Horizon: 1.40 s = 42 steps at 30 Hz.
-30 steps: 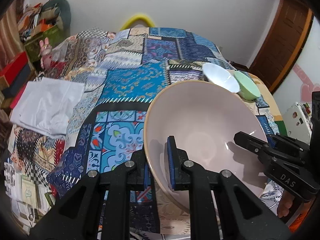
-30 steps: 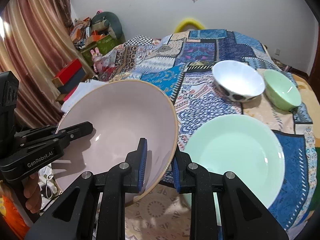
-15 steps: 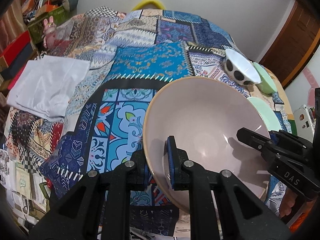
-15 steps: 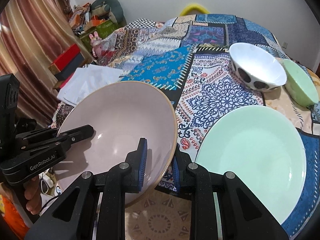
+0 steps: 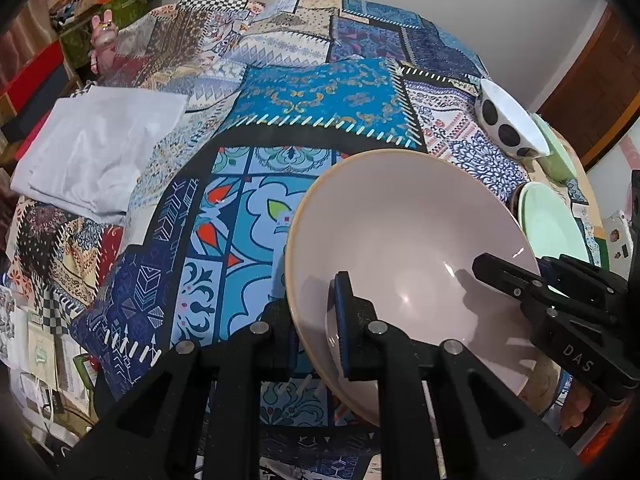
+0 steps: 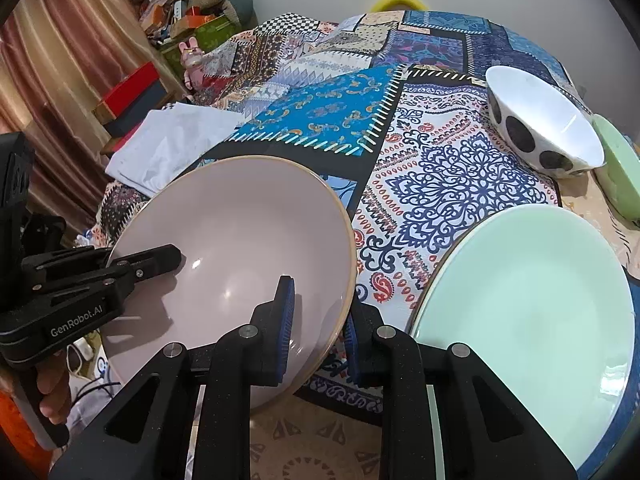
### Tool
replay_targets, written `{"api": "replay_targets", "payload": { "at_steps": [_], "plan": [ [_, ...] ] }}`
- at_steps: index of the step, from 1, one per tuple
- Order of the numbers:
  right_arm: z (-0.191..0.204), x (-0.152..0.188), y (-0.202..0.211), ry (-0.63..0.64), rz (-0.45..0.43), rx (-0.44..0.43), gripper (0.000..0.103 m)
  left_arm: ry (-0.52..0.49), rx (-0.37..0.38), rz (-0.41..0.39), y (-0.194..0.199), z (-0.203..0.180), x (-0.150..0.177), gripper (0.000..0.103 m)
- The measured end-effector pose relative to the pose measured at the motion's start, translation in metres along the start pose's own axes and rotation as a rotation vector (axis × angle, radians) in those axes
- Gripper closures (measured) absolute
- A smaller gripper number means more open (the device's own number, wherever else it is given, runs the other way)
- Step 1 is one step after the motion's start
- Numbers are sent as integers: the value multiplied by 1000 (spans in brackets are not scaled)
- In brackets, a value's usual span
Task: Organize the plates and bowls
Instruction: 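Lift the pink bowl with both grippers and carry it over the mint green plate, then lower the pink bowl onto the mint green plate and open both grippers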
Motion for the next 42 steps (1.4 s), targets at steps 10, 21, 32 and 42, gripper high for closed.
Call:
{"api": "replay_targets", "payload": {
  "at_steps": [10,21,32,42],
  "plan": [
    [0,5,2,9,20,-8,79,-21,-28,12,0,-5,7,85],
    [-2,-6,39,23,-76,-3,57,-30,-61,-55,31,-9,-2,61],
    [-24,-21,88,10,-194,21,47,-84,-30,-164,75,-51,-28,48],
    [-75,-44,135,-53,-331,79,47,-150,9,-253,100,-102,-68,48]
  ]
}}
Point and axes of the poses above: each gripper's, at about its wrist camera, not at the fingertips, and y roughly against the way its jaws point, z to its left, x to its underside, the point moved 9 cm from there along -y, roughly the way its jaws point, and after that the axes turned 1 degree about x, right-handed, at the moved point
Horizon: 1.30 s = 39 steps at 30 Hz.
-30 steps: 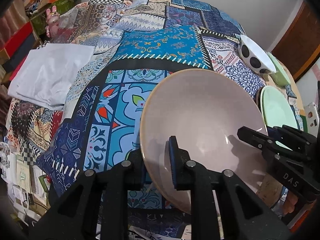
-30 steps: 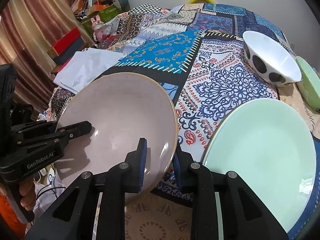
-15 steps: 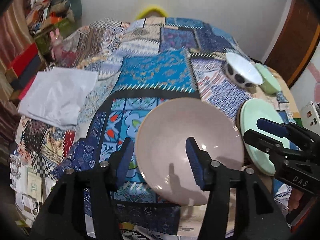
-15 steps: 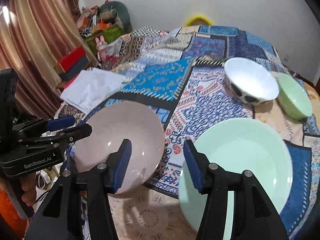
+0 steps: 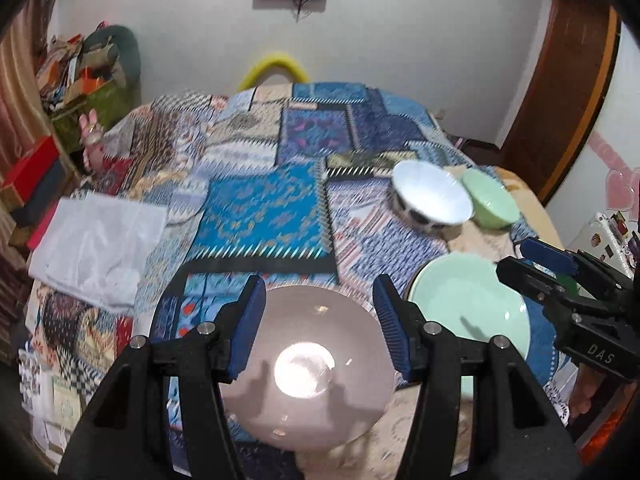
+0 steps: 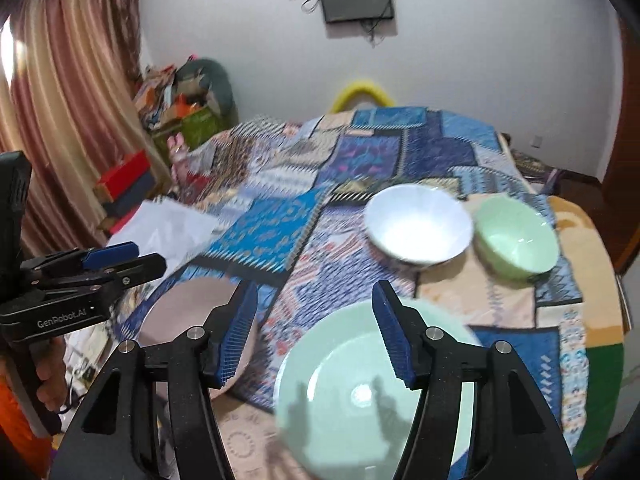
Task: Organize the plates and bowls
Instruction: 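Lower the pink bowl onto the mint green plate and open both grippers, then move both grippers to the white bowl with black dots and grasp its rim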
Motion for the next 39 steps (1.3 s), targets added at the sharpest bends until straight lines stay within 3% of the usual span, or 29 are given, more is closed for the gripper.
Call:
{"api": "replay_targets", "payload": {
  "at_steps": [1,4,10,18,24,28,35,39],
  "plan": [
    [-7,-3,1,-8,-9,12,47,-6,4,-4,-1,-4,-5,46],
    [-28,-10,3,-30,-25,43,47,-20,12,-28,-5,-17,-21,28],
    [-74,-20,-6,-88,-26,103,47,-88,7,-60,-26,-45,-49,23],
    [-122,-17,-42,-185,28,135,47,-86,39,6,-82,-68,-67,23],
    [-137,-11,-75,-228,85,114,48,-60,58,81,-133,-73,-74,23],
    [-141,-8,-97,-247,127,83,57,-105,18,95,-162,-77,-75,23],
    [-142,-1,-120,-235,181,53,59,-125,11,137,-206,-81,-80,23],
    [-142,4,-131,-239,214,33,72,-126,24,166,-228,-86,-83,30]
  ]
}}
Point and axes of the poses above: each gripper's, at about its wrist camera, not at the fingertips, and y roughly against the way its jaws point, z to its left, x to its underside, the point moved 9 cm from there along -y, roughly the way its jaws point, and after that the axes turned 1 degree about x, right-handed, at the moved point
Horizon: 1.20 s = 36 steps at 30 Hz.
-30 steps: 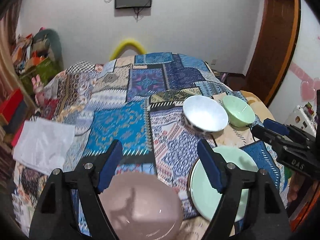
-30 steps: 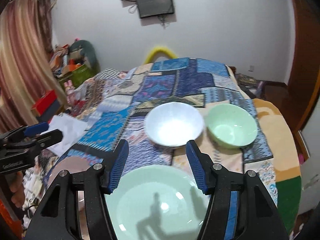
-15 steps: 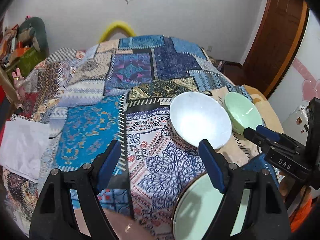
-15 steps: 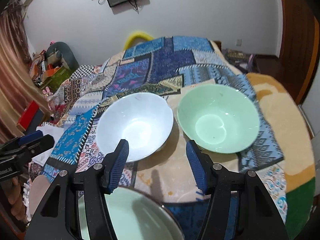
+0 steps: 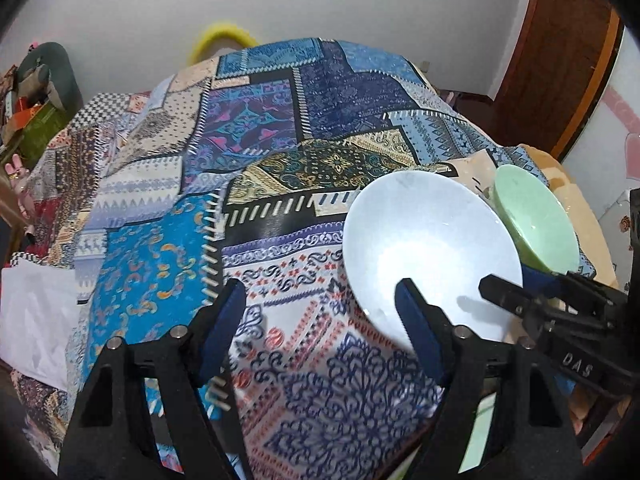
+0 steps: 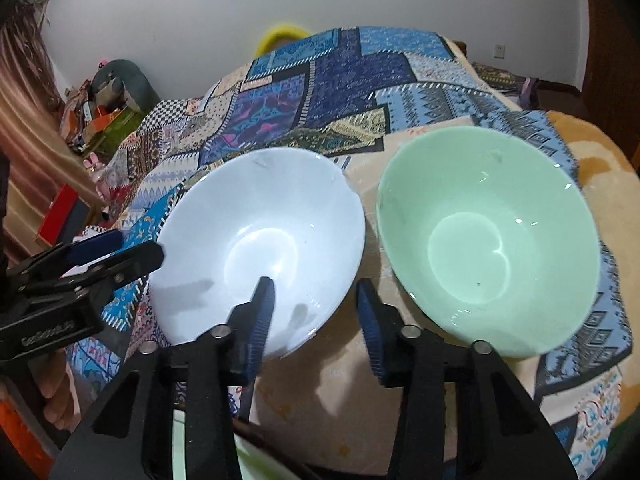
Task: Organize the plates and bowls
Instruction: 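Move both grippers to the white bowl with black dots and grasp its rim, then lift the white dotted bowl with both grippers and carry it toward the pink bowl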
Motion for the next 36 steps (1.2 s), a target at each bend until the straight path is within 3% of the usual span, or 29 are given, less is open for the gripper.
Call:
{"api": "replay_targets", "payload": {
  "at_steps": [9,13,28,36],
  "plan": [
    [1,1,1,4,3,-11,77,-48,-10,59,-34,-9,5,61],
    [7,2,2,30,14,-22,77,-75,11,65,-34,-17,10,88],
    [34,18,9,92,73,-109,77,-83,24,115,-1,-4,41,88],
    [24,-1,2,62,36,-46,77,-66,18,100,-4,-3,42,85]
  ]
}}
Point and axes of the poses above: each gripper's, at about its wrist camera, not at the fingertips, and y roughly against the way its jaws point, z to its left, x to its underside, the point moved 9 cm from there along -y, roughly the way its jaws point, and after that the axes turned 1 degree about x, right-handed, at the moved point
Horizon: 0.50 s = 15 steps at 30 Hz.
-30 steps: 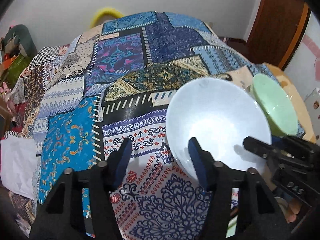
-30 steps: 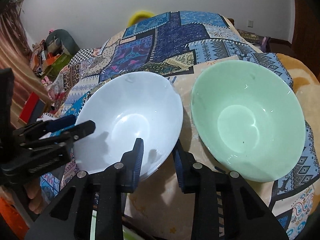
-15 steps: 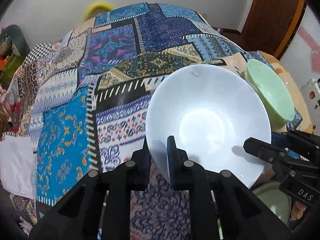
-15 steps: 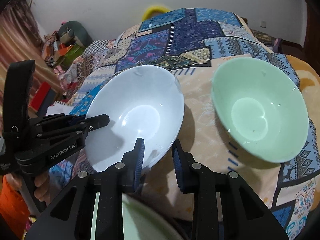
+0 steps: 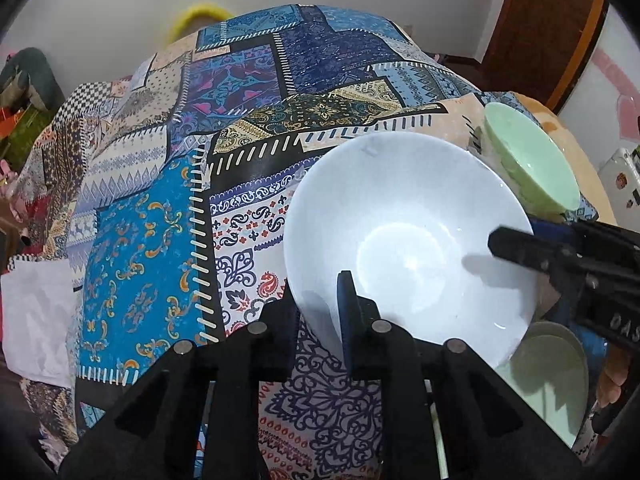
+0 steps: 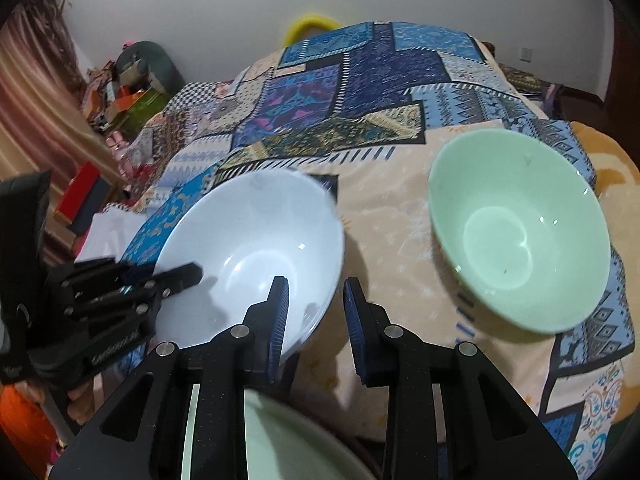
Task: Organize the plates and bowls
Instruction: 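Lift the white dotted bowl with both grippers and carry it toward the pink bowl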
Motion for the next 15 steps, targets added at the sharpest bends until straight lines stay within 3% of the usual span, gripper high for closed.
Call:
{"api": "replay_targets", "payload": {
  "at_steps": [5,7,15],
  "plan": [
    [-2,-1,-14,-3,25,10,79,-8,-13,-9,-2,0,0,85],
    [1,3,-20,-9,43,-15,86,-13,-16,-12,-2,0,0,85],
    [2,4,-5,-15,12,14,87,-3,-3,-21,7,-4,0,86]
  ]
}}
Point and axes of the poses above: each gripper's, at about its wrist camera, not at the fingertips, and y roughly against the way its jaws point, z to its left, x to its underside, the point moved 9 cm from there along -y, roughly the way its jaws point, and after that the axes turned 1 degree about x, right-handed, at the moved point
